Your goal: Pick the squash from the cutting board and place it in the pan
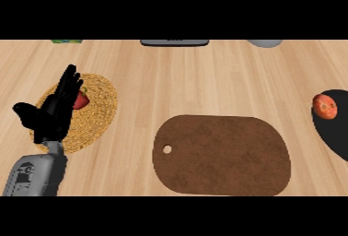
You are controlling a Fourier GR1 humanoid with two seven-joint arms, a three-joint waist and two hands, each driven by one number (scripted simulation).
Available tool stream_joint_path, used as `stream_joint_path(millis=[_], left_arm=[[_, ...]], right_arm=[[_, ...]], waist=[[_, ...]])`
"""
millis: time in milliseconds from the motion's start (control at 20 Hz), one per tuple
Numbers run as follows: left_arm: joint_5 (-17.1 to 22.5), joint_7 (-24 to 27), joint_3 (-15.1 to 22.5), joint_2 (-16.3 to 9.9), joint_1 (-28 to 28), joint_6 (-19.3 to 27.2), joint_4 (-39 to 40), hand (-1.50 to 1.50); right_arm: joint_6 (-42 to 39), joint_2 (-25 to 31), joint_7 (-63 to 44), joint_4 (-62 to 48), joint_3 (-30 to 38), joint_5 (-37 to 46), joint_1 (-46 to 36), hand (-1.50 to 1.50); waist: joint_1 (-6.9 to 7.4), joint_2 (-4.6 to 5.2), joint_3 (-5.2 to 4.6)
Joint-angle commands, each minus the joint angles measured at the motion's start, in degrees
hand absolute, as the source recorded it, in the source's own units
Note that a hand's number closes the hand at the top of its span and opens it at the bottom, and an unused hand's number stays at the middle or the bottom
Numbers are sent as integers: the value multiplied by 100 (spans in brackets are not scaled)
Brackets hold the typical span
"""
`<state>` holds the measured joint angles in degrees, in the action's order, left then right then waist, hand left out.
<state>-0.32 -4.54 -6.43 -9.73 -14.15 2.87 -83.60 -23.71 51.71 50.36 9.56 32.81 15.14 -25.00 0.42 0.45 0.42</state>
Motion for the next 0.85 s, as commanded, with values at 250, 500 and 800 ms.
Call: stream_joint_path(millis=[250,500,800], left_arm=[[57,62,-141,-100,269,-26,-108,0],[34,93,-175,-98,322,10,-33,0],[4,13,-111,-17,235,86,-126,0]], right_arm=[[-2161,659,1220,306,118,-392,1107,-150],[-2345,722,1204,594,137,-651,1505,-150],[-2092,675,1197,1000,23,-830,1978,-150]], waist=[[-261,-90,-3],[-300,-95,-7],[-226,-79,-15]])
